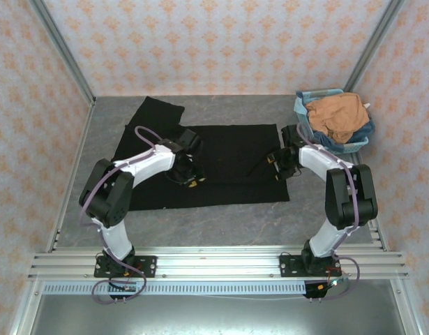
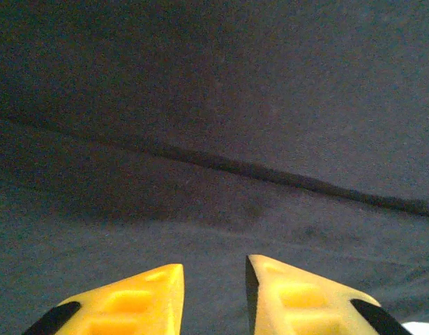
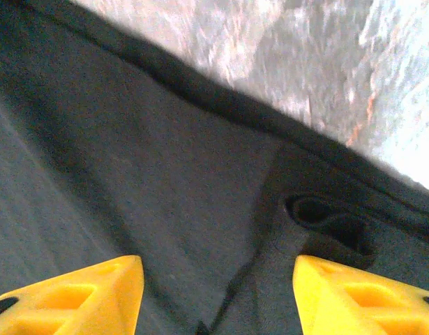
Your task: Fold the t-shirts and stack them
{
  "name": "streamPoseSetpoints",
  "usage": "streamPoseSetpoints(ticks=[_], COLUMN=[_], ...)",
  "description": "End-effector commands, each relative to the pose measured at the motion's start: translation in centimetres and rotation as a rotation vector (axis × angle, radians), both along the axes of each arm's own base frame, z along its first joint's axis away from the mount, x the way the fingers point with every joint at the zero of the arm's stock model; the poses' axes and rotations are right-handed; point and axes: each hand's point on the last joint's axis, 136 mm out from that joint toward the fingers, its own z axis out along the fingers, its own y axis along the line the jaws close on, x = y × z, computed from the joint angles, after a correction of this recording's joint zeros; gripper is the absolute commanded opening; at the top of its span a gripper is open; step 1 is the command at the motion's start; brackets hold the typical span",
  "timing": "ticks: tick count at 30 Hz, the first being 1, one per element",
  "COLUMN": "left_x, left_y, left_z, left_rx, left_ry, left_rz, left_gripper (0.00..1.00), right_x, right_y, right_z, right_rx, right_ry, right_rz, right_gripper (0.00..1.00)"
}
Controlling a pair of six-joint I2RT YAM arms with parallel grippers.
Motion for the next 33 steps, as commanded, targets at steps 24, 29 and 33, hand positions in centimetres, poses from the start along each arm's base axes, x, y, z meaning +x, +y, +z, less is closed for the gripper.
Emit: streamPoseSetpoints(ticks=[24,29,33], left_x=[1.8,1.5,1.2], left_y=[-1.5,-1.4,-1.3], left_z=[1.1,1.7,1.9], left_rx=[0.014,0.022,0.028], left_ry=[-0.041,-0.058,-0.062], left_rz=[-0.038,-0.059,-0.070], left_gripper=[0.22,0.23,0.23], right_x=[-1.8,0.1,1.2], right_y=[2.3,2.3,1.7], right_z=[-0.9,-0.4,0.1], right_rx=[0.026,0.025,0.022], right_ry=[0.090,0.069,0.064], right_rz=[-0.055,-0.073,-0.101], right_gripper=[0.77,0.75,0.73])
